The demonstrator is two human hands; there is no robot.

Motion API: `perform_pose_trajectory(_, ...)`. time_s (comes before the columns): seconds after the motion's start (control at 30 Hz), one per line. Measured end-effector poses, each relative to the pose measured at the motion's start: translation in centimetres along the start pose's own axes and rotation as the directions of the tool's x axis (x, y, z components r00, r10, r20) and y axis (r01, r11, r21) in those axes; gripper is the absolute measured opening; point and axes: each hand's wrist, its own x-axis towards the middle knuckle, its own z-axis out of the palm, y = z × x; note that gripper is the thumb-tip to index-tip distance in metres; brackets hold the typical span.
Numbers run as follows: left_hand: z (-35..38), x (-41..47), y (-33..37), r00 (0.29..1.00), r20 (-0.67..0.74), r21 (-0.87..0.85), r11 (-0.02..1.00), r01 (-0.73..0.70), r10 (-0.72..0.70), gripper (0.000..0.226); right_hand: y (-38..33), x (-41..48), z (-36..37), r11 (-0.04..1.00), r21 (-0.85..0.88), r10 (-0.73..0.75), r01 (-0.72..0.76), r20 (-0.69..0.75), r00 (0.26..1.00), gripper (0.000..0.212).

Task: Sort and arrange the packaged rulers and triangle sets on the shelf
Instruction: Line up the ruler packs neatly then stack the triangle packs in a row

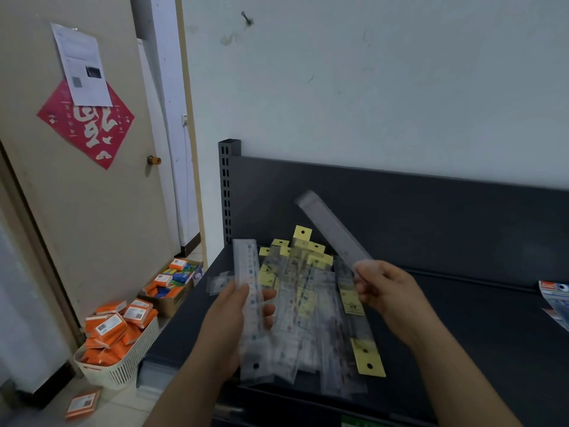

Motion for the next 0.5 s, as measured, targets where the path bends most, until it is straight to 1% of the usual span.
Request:
perform_pose_trajectory(0.07,0.0,0.0,0.4,0.997,0.033,-0.025,0.997,0.073,-0.072,0.048,-0.5,-0.3,-0.5,0.991,0.107,0.063,-0.083,0.178,0.982,0.007)
perform_pose_trajectory(0.13,0.1,-0.2,0.9,0.979,0.141,-0.019,0.989,0.15,-0.146,0.066,-0.6,-0.4,-0.8,0.981,0.124,0.11,-0.15,0.282,0.953,0.006)
perform_pose_trajectory(0.17,0.0,-0.3,1.2,0.969,0.184,0.002,0.986,0.166,-0.163,0.071,-0.6,-0.3,-1.0,0.977,0.126,0.124,-0.172,0.32,0.939,0.009)
perform_pose_trajectory(0.2,-0.2,-0.4,1.6,0.964,0.21,0.026,0.987,0.158,-0.16,0.07,-0.6,-0.3,-1.2,0.972,0.133,0.135,-0.192,0.355,0.925,0.014)
perform_pose_trajectory(0.27,-0.6,-0.6,2.0,0.959,0.231,0.068,0.986,0.153,-0.165,0.065,-0.7,0.0,-1.5,0.965,0.134,0.159,-0.224,0.382,0.91,0.021)
perform_pose_trajectory(0.33,-0.9,-0.8,2.2,0.909,0.33,0.081,0.967,0.242,-0.255,0.071,-0.9,0.2,-1.0,0.974,0.057,0.187,-0.22,0.353,0.917,0.018)
perform_pose_trajectory(0.4,-0.8,-1.1,1.9,0.871,0.374,0.146,0.948,0.284,-0.319,0.069,-1.0,0.4,0.3,0.98,-0.03,0.195,-0.197,0.337,0.921,0.014)
perform_pose_trajectory(0.47,-0.3,-1.5,1.5,0.863,0.382,0.211,0.94,0.268,-0.332,0.057,-1.1,0.6,2.1,0.981,-0.068,0.195,-0.182,0.346,0.918,0.012)
perform_pose_trajectory(0.5,-0.1,-1.6,1.2,0.869,0.388,0.267,0.94,0.214,-0.308,0.05,-1.0,0.6,3.0,0.982,-0.071,0.187,-0.173,0.347,0.919,0.011)
